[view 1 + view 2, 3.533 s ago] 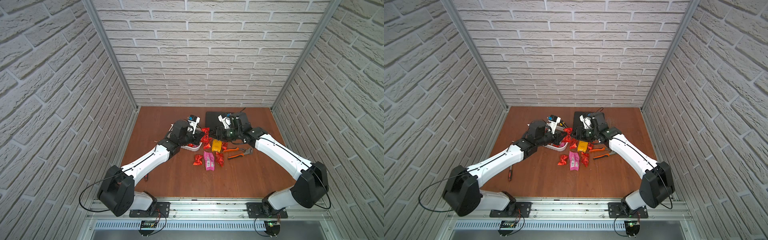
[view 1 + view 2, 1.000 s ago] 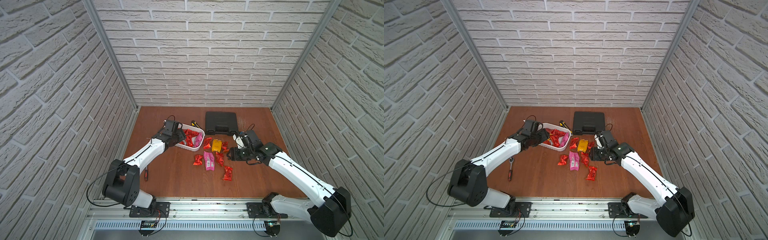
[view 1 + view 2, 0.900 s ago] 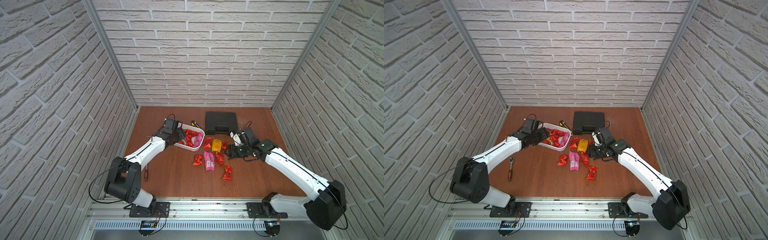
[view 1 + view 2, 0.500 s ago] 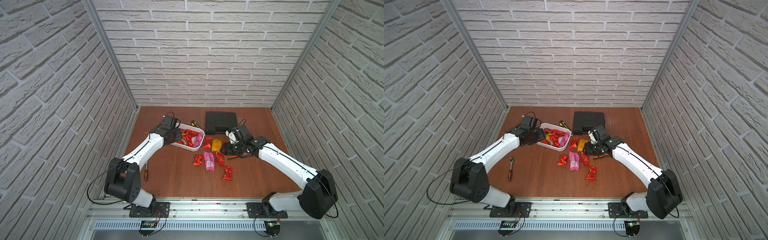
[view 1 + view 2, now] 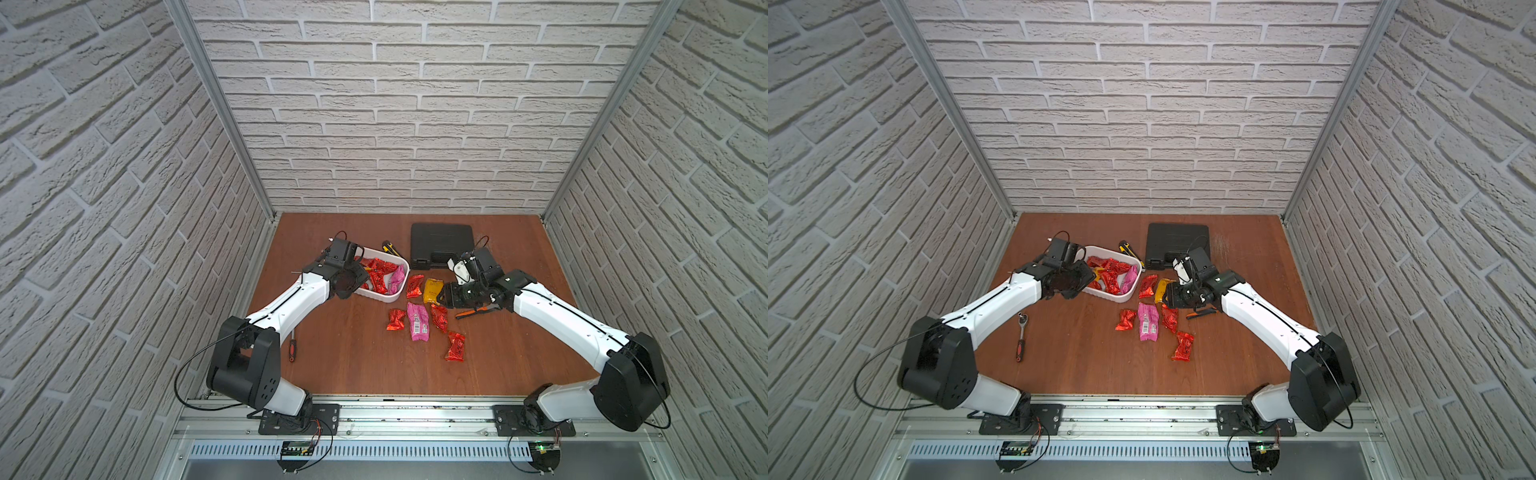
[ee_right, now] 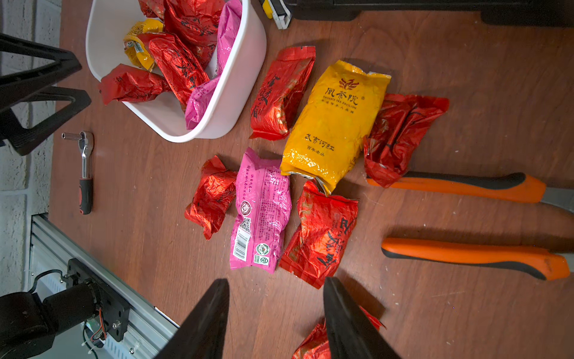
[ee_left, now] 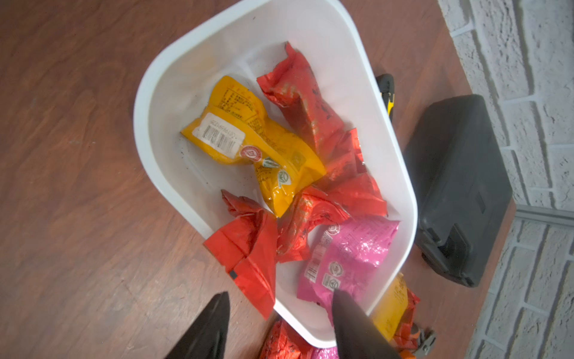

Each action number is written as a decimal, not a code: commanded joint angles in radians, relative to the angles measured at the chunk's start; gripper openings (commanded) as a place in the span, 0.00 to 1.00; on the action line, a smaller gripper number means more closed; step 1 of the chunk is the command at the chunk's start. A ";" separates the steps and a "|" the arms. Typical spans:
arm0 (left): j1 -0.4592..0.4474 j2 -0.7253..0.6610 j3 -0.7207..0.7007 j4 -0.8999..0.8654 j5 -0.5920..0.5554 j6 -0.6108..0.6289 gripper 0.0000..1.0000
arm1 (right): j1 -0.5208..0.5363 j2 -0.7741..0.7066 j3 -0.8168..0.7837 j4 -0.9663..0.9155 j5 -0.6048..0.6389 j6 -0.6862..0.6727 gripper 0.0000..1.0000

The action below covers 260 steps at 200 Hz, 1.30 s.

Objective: Take the tea bags out of the storage box
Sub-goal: Pick up the tea bag from the storage box.

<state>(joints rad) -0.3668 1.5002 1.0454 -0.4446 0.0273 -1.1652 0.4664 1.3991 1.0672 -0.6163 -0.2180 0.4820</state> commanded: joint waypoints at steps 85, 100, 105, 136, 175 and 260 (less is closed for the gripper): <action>0.008 0.034 0.016 0.019 -0.027 -0.085 0.47 | -0.006 -0.084 -0.012 0.009 0.028 -0.006 0.54; 0.011 0.039 0.008 0.034 -0.020 -0.089 0.43 | -0.007 -0.091 -0.015 0.007 0.032 -0.006 0.54; 0.011 0.040 0.008 0.035 -0.021 -0.088 0.42 | -0.007 -0.094 -0.016 0.006 0.032 -0.006 0.54; 0.011 0.047 0.005 0.049 -0.027 -0.082 0.33 | -0.007 -0.104 -0.029 0.010 0.034 -0.002 0.54; 0.023 0.069 -0.003 0.073 -0.016 -0.066 0.24 | -0.009 -0.073 -0.012 0.018 0.009 -0.004 0.54; 0.029 0.093 0.005 0.103 -0.023 -0.049 0.00 | -0.009 -0.065 0.019 0.006 -0.004 -0.028 0.54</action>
<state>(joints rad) -0.3424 1.5898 1.0458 -0.3702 0.0128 -1.2263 0.4618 1.3487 1.0607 -0.6189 -0.2081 0.4728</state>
